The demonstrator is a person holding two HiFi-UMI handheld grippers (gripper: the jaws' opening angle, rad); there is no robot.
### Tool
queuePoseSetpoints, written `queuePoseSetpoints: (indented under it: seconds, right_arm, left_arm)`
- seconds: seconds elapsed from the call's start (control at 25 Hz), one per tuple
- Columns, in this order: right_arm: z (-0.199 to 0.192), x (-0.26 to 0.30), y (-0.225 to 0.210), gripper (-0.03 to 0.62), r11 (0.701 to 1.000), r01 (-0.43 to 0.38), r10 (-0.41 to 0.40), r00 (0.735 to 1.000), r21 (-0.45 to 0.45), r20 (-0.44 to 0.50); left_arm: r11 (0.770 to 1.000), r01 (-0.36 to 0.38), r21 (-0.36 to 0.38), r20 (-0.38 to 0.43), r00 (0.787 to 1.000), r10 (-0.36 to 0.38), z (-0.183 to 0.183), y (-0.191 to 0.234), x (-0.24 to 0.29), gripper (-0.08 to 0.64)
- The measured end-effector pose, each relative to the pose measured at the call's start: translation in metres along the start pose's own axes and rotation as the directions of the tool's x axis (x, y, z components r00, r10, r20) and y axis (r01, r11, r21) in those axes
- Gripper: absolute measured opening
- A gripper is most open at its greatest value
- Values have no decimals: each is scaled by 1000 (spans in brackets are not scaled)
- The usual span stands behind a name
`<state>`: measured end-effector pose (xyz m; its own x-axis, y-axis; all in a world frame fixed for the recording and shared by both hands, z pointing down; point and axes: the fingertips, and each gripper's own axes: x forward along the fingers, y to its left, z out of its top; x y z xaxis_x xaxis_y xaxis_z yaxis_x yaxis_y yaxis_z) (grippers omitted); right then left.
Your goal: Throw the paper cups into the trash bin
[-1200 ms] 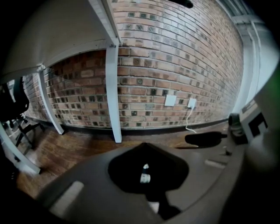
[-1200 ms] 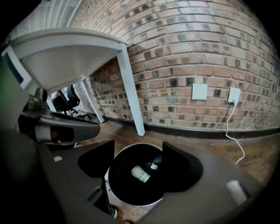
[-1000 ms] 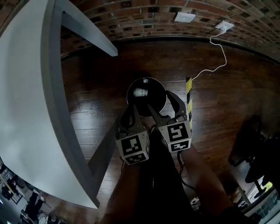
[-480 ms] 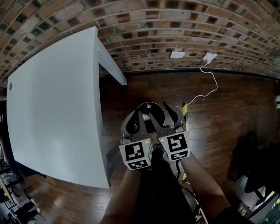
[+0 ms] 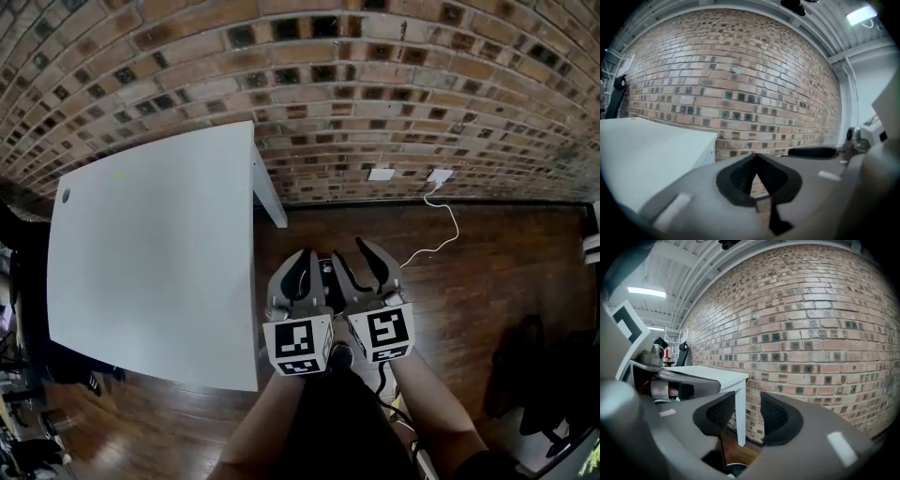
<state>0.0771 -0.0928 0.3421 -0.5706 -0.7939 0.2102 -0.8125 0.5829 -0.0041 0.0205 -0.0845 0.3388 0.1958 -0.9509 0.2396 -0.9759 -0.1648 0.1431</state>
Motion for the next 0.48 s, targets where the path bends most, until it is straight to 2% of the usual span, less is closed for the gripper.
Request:
queuePoseSetpoints:
  seconds: [0.12, 0.32, 0.48]
  right_arm:
    - [30, -10, 5, 164, 1000, 10, -10, 1000, 4, 27]
    - [71, -25, 9, 122, 999, 45, -45, 997, -10, 66]
    - [101, -34, 13, 94, 998, 57, -53, 994, -39, 93]
  left_arm:
    - [999, 28, 39, 34, 999, -29, 23, -7, -13, 5]
    - [997, 67, 31, 70, 995, -69, 61, -22, -28, 5]
    - [995, 79, 59, 118, 989, -85, 95, -23, -36, 5]
